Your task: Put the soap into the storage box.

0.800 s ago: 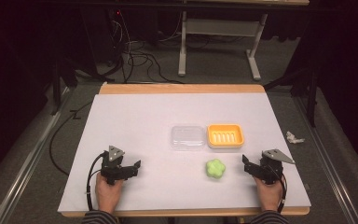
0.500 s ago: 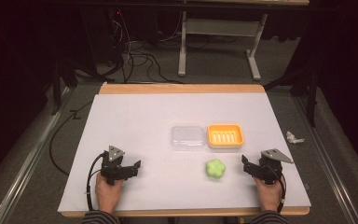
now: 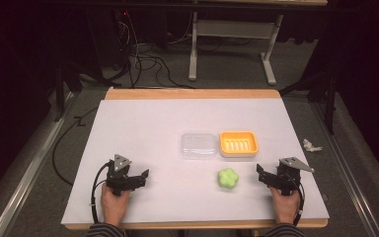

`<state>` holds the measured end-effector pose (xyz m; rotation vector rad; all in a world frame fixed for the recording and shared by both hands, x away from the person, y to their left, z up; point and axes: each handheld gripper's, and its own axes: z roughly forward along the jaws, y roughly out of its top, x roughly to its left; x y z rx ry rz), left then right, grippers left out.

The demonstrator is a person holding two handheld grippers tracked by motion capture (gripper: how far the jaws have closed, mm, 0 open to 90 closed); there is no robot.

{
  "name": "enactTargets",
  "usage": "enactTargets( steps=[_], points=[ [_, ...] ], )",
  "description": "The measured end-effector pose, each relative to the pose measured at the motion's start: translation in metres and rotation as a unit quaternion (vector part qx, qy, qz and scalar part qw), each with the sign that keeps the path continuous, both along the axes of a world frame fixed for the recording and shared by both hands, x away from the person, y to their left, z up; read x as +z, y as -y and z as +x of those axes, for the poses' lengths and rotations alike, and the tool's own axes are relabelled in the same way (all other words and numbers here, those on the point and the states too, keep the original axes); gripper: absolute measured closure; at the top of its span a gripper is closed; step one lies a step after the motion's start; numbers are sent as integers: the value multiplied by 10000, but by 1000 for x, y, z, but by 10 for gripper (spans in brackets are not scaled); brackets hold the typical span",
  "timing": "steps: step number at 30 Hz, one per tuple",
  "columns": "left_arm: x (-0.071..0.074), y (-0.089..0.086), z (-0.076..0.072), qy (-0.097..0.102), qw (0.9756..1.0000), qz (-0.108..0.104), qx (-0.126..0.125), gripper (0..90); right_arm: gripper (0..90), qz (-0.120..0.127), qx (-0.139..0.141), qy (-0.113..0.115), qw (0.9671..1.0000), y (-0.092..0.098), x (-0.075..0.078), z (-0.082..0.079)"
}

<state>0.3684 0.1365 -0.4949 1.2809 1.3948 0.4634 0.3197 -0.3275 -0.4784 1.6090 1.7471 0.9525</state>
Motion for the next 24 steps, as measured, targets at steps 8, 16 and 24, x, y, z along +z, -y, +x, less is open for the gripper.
enactTargets(
  steps=[8, 16, 24],
  points=[
    [0, 0, 0, 10, 10000, 7, 11, 153, 82, -47, -87, 93, 9999, -1, 0, -2],
    [0, -1, 0, -19, 10000, -27, 5, 153, 97, -145, 109, 64, 9998, -5, 1, -3],
    [0, -1, 1, -31, 10000, -9, -6, 153, 127, 0, 220, -94, 9997, -2, 2, -4]
  ],
)
